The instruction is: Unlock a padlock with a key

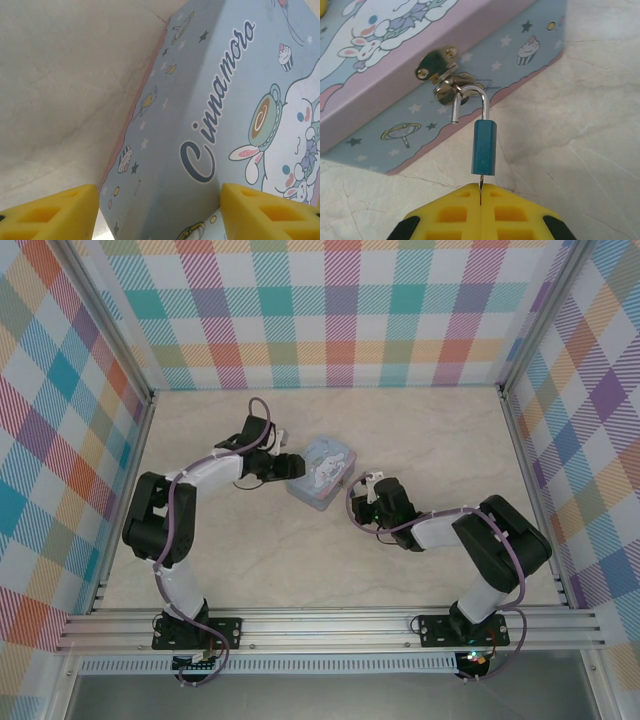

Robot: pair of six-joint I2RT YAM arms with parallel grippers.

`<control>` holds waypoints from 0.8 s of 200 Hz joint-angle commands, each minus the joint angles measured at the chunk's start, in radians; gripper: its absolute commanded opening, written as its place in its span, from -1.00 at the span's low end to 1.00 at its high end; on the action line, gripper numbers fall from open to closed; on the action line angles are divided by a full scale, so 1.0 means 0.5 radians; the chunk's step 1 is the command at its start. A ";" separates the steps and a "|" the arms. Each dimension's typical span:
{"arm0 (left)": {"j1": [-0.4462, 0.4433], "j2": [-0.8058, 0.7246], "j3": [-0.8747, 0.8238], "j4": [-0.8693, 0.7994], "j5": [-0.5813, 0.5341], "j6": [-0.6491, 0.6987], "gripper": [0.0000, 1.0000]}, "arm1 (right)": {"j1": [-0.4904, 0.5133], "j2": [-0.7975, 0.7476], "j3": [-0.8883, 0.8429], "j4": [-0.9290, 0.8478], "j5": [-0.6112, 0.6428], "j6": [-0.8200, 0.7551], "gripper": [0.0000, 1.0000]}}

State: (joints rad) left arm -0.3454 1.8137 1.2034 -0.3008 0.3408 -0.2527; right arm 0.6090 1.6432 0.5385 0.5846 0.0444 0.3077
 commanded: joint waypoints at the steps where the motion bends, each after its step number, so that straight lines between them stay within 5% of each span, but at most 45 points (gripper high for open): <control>1: -0.015 -0.015 -0.154 -0.098 -0.115 -0.047 0.29 | -0.017 0.005 0.036 0.044 -0.019 0.094 -1.00; 160: -0.020 -0.004 -0.301 0.024 -0.135 -0.057 0.25 | -0.048 0.152 0.333 -0.158 -0.051 0.434 -1.00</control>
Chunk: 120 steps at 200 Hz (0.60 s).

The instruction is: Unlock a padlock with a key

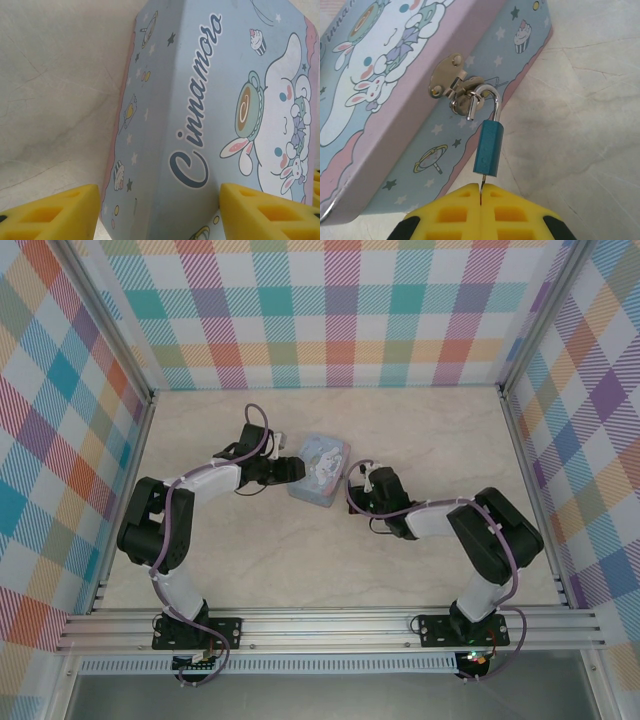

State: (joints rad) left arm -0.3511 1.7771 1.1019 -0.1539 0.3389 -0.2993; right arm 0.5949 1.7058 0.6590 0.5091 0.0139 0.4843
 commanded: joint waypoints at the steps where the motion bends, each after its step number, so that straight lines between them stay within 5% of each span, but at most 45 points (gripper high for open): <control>1: -0.009 0.069 -0.099 -0.269 -0.132 0.035 0.25 | -0.021 0.029 0.094 -0.008 0.009 0.082 -1.00; 120: -0.009 0.081 -0.139 -0.265 -0.124 0.036 0.25 | -0.076 0.174 0.287 -0.069 0.001 0.177 -1.00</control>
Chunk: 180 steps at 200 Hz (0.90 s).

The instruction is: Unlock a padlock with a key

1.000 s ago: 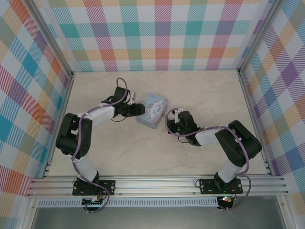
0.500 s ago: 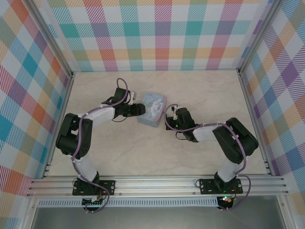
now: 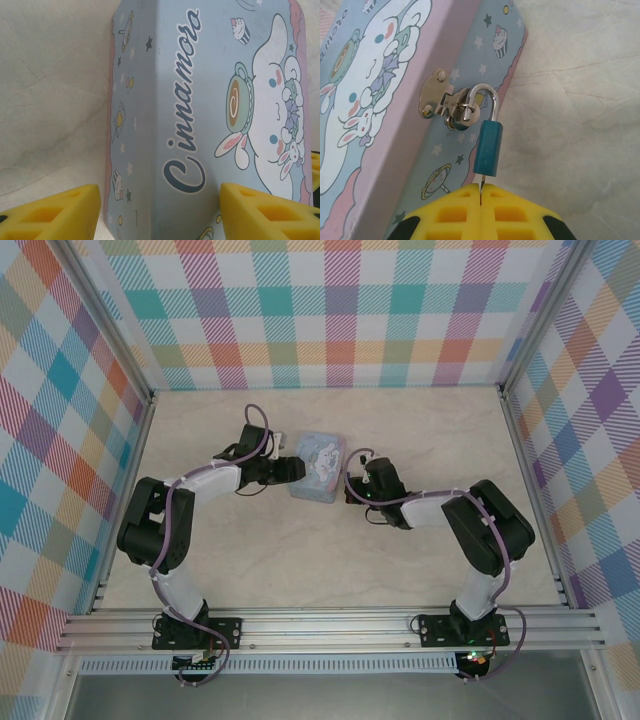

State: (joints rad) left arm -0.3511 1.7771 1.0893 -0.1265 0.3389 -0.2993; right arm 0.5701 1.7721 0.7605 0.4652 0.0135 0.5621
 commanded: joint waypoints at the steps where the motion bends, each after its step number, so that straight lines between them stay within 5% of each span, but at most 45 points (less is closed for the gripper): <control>1: -0.009 0.080 -0.114 -0.319 -0.125 0.037 0.25 | -0.026 0.042 0.087 0.018 0.001 0.022 -1.00; 83: 0.013 0.065 -0.111 -0.270 -0.181 0.003 0.27 | -0.078 0.069 0.140 0.001 0.053 -0.016 -1.00; 180: 0.206 0.088 0.056 -0.412 -0.186 0.140 0.31 | -0.091 -0.390 -0.273 -0.238 0.170 -0.342 -1.00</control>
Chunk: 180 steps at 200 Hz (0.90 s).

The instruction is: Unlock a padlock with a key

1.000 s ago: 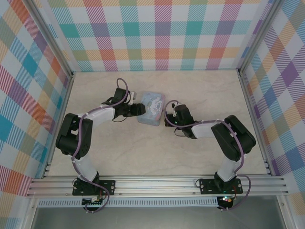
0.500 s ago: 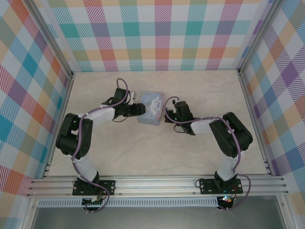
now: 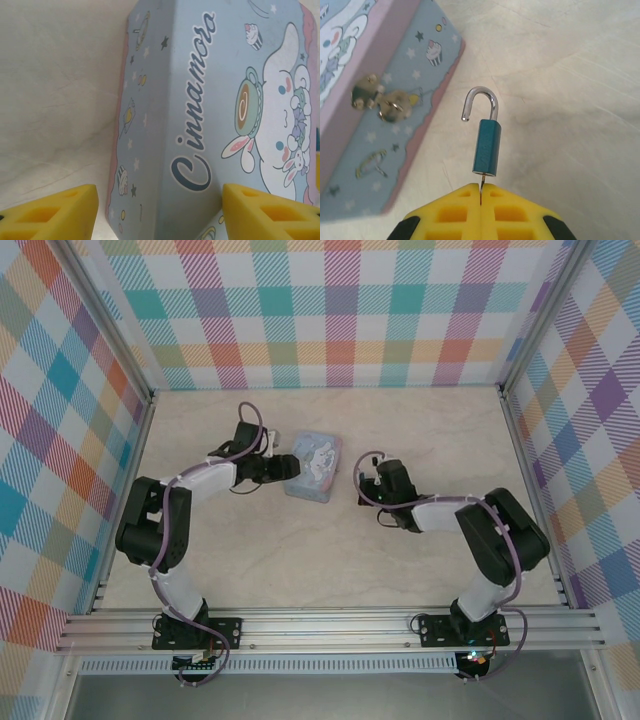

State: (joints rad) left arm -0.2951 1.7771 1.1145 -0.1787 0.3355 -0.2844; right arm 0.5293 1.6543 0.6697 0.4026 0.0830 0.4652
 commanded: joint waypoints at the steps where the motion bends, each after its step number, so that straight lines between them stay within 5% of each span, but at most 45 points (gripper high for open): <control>1: 0.097 0.089 0.009 -0.308 -0.176 0.113 0.31 | -0.009 -0.160 -0.094 -0.119 0.031 -0.151 -1.00; 115: 0.252 0.457 0.787 -0.667 -0.192 0.423 0.57 | 0.037 -0.425 -0.243 -0.567 -0.158 -0.053 -1.00; 180: 0.253 0.112 0.780 -0.611 -0.215 0.417 0.79 | 0.133 -0.332 -0.191 -0.442 -0.241 -0.118 -1.00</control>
State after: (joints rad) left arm -0.1814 1.9686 1.5307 -0.4805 0.2413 -0.0841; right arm 0.5850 1.4609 0.5537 0.1364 0.0124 0.4255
